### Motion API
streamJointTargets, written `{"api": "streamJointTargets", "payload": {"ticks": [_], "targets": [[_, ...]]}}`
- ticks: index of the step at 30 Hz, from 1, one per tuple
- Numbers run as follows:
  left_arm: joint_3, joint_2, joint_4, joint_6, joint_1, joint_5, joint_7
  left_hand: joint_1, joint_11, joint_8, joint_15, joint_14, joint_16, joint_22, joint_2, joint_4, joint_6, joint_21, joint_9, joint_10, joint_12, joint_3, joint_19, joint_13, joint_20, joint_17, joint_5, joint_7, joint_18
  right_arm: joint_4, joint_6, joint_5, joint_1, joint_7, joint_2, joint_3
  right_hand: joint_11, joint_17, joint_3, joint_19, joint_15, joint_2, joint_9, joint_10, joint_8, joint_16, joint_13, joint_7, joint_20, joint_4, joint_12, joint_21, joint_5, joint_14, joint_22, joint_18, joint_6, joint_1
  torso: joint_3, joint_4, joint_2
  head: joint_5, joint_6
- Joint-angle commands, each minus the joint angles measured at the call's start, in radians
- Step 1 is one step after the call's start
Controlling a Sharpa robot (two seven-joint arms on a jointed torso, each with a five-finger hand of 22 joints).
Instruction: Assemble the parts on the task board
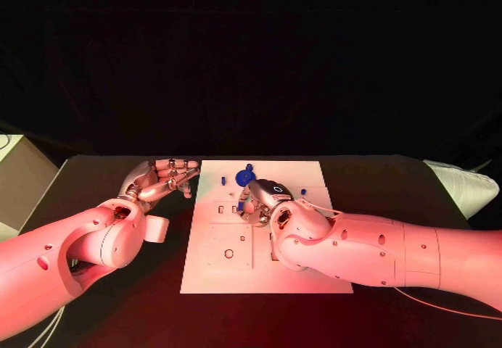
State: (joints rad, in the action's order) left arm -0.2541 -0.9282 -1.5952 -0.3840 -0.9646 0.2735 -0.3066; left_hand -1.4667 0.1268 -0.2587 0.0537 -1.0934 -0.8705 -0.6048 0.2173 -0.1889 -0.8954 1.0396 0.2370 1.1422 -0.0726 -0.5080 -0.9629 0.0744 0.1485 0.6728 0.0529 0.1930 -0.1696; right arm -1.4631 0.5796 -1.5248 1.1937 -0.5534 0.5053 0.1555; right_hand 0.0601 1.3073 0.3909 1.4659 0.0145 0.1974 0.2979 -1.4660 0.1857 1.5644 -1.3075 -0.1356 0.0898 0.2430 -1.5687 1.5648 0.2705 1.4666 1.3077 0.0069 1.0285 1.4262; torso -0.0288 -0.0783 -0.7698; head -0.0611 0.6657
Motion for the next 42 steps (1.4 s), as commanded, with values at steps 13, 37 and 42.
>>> {"api": "streamJointTargets", "payload": {"ticks": [13,37,42], "targets": [[-0.001,-0.001,-0.004,0.014,0.0,0.002,-0.005,0.007,0.002,0.003,-0.001,0.006,-0.006,-0.001,0.0,0.0,0.007,0.006,0.002,-0.007,0.001,-0.003,0.007,0.001,0.0,-0.002,-0.001,0.0,-0.015,0.003,-0.027,-0.009,-0.008,-0.006,-0.004,0.003,-0.002,0.263,0.0,0.105,-0.002,0.008,-0.002,-0.105,0.001,0.006,-0.263,-0.003,0.001,0.003,-0.002,0.006,-0.009,0.104,0.263,-0.007,-0.009,-0.019,0.0009,0.0005,0.001,0.0,-0.002],[-0.001,-0.002,-0.003,0.016,0.0,0.002,-0.003,0.007,0.002,0.003,-0.001,0.006,-0.006,-0.001,0.0,0.0,0.007,0.006,0.002,-0.007,0.001,-0.003,0.007,0.001,0.0,-0.002,-0.001,0.0,-0.015,0.002,-0.013,-0.03,-0.009,-0.007,-0.001,0.003,0.008,0.263,-0.051,0.105,-0.011,0.034,-0.009,-0.105,-0.009,0.006,-0.263,-0.014,0.009,0.023,-0.002,0.006,-0.102,0.104,0.263,-0.007,-0.043,-0.053,0.0009,0.0016,0.0,0.0,-0.003],[-0.001,-0.002,-0.002,0.015,0.0,0.002,-0.002,0.009,0.001,0.003,-0.001,0.006,-0.007,-0.001,0.0,0.0,0.008,0.007,0.002,-0.008,0.001,-0.003,0.009,0.001,0.0,-0.002,-0.001,-0.001,-0.015,-0.003,-0.015,-0.031,-0.009,-0.007,0.002,0.003,0.009,0.263,-0.067,0.105,-0.012,0.037,-0.009,-0.105,-0.008,0.006,-0.263,-0.014,0.01,0.028,-0.002,0.006,-0.111,0.104,0.263,-0.007,-0.044,-0.055,0.0013,0.0011,0.0,0.0,-0.002]]}}
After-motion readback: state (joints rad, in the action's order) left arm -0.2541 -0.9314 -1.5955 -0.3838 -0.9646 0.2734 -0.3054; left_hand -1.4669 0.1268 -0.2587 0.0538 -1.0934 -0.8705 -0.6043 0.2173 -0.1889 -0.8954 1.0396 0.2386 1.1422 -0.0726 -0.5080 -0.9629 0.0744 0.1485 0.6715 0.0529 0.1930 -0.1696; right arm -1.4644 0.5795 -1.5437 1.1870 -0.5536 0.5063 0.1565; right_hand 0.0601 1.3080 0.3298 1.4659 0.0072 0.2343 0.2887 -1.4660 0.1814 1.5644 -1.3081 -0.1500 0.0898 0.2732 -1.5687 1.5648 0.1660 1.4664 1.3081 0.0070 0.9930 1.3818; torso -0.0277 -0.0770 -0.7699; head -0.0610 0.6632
